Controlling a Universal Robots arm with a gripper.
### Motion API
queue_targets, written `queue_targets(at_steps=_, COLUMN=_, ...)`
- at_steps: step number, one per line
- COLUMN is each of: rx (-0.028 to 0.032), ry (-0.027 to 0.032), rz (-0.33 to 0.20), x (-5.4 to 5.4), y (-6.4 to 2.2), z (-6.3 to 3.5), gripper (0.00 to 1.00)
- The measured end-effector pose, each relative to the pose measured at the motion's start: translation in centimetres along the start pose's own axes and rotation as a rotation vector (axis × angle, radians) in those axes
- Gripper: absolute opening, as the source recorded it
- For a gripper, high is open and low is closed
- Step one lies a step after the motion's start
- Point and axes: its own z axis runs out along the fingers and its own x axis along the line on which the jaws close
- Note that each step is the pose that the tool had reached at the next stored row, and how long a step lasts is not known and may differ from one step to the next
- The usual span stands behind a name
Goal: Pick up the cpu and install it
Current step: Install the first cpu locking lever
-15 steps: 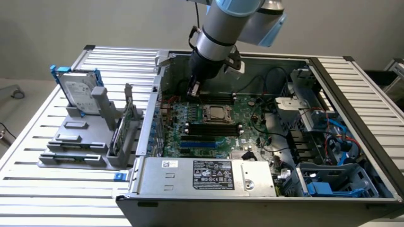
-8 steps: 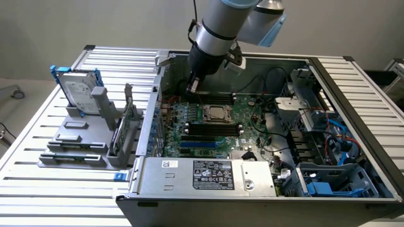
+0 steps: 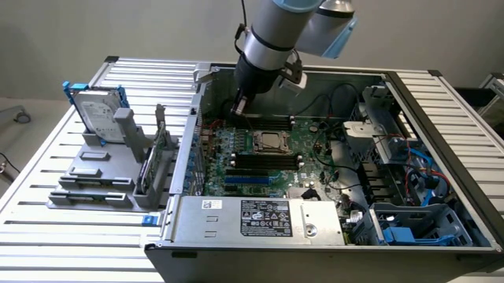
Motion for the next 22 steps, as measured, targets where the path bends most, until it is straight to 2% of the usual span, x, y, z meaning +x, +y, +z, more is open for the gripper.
queue_targets(at_steps=5, rx=-0.0054, ry=0.0169, rz=0.053, x=-0.1, y=-0.26, z=0.18, gripper=0.11)
queue_targets(at_steps=15, rx=-0.0126, ry=0.0431, rz=0.13, x=-0.4, y=-1.21, z=0.51, gripper=0.11)
queue_targets(at_steps=18, rx=-0.014, ry=0.054, rz=0.153, x=-0.4, y=-1.39, z=0.62, gripper=0.11)
queue_targets(at_steps=22, rx=-0.0195, ry=0.0721, rz=0.188, x=-0.5, y=-1.34, z=0.83, gripper=0.11)
